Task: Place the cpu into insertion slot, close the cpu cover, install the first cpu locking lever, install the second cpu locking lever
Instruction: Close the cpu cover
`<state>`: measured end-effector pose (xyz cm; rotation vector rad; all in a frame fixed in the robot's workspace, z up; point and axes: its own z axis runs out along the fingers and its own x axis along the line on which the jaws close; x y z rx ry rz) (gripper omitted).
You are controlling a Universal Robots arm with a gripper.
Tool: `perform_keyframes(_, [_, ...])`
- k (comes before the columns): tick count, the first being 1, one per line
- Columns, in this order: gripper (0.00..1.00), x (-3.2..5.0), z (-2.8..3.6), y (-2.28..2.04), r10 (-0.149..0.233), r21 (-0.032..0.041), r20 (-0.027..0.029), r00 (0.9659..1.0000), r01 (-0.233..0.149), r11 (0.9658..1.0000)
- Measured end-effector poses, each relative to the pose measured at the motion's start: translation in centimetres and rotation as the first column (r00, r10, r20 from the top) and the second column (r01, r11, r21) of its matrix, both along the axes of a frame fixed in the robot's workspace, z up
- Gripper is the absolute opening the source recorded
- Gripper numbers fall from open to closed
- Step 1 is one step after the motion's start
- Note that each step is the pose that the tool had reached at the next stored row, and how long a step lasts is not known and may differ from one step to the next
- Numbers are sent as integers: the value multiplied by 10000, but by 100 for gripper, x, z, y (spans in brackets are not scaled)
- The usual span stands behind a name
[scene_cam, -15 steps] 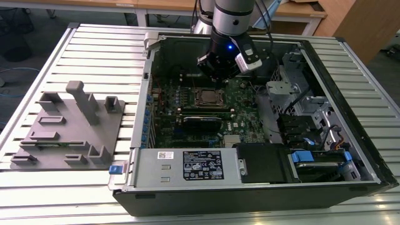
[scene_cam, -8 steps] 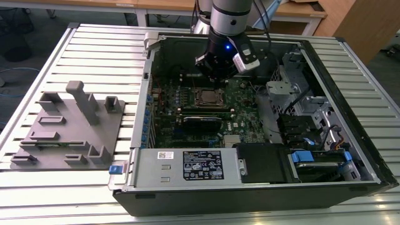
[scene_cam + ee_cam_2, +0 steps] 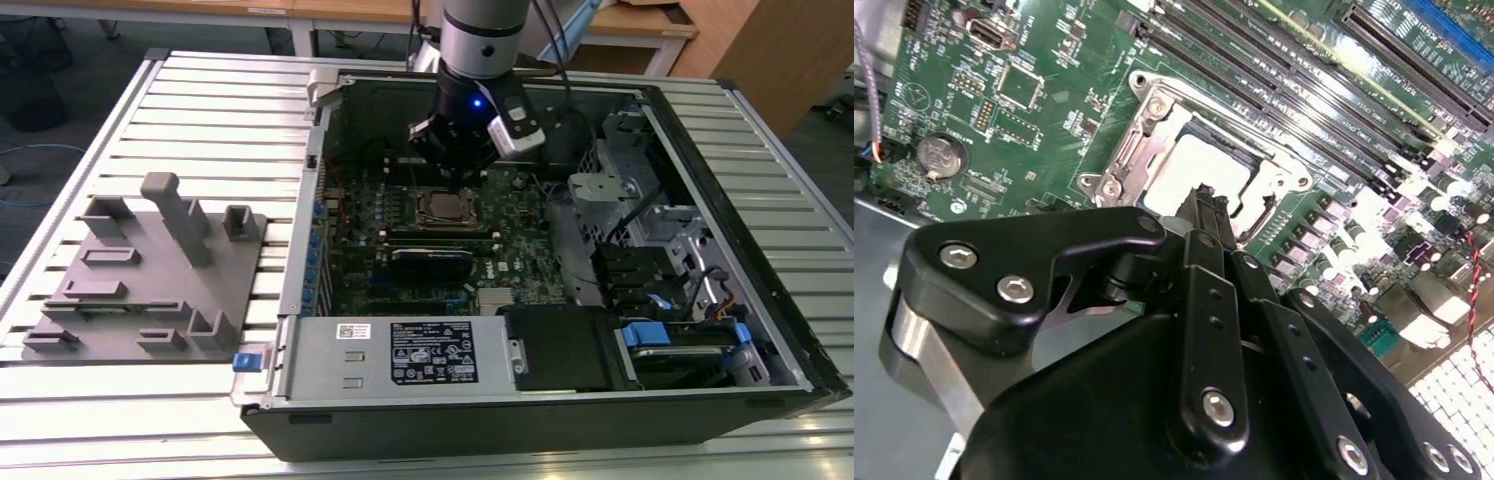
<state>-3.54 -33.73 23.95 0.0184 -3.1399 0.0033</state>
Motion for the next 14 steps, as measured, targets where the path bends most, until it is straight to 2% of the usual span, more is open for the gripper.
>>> perform_keyframes(14, [11, -32, -12, 0, 0, 0, 1, 10000, 0, 10000])
